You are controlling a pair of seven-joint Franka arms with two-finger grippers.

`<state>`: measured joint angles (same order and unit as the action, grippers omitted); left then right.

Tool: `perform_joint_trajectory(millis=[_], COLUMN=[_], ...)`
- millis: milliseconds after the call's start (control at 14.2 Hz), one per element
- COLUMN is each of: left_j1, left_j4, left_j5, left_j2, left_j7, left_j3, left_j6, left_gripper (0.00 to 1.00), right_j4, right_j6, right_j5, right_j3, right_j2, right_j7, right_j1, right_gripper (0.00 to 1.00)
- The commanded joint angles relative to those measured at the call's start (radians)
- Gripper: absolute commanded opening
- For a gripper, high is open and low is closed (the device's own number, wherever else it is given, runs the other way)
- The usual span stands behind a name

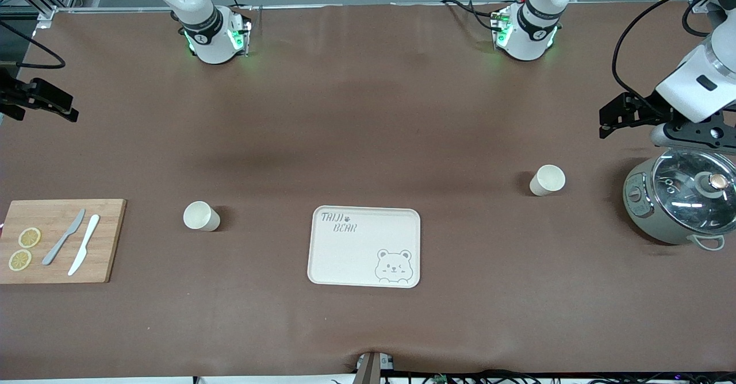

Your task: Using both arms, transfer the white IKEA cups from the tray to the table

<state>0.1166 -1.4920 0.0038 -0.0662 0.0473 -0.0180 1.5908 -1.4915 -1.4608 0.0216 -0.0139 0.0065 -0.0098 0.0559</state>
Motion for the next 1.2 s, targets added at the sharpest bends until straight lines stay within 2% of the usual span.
perform_joint_trajectory(millis=[0,353,494,635,917,1129], left_j1=[0.005,0.008,0.008,0.006,0.000,-0.003], left_j4=[0.025,0.025,0.025,0.025,0.025,0.025], left_j5=[-0.018,-0.002,-0.001,-0.001,-0.001,-0.001], left_j2=[-0.003,-0.004,-0.004,-0.006,-0.007,-0.009], left_j7=[0.019,0.025,0.037,0.040,0.040,0.040], left_j3=[0.009,0.009,0.010,0.010,0.010,0.010], left_j6=[-0.025,-0.025,-0.025,-0.025,-0.025,-0.025], left_gripper=[1.00,1.00,1.00,1.00,1.00,1.00], right_j4=[0.022,0.020,0.017,0.013,0.016,0.019], right_j6=[0.014,0.020,0.019,0.019,0.019,0.020], right_j5=[0.014,0.011,0.008,0.006,0.000,0.000], right_j3=[-0.003,0.012,0.084,0.188,0.189,0.166], right_j2=[0.004,0.004,0.004,0.000,-0.005,-0.005], right_j7=[-0.018,-0.019,-0.021,-0.021,-0.026,-0.024], right_j1=[0.018,0.022,-0.036,-0.135,-0.120,-0.108], right_gripper=[1.00,1.00,1.00,1.00,1.00,1.00])
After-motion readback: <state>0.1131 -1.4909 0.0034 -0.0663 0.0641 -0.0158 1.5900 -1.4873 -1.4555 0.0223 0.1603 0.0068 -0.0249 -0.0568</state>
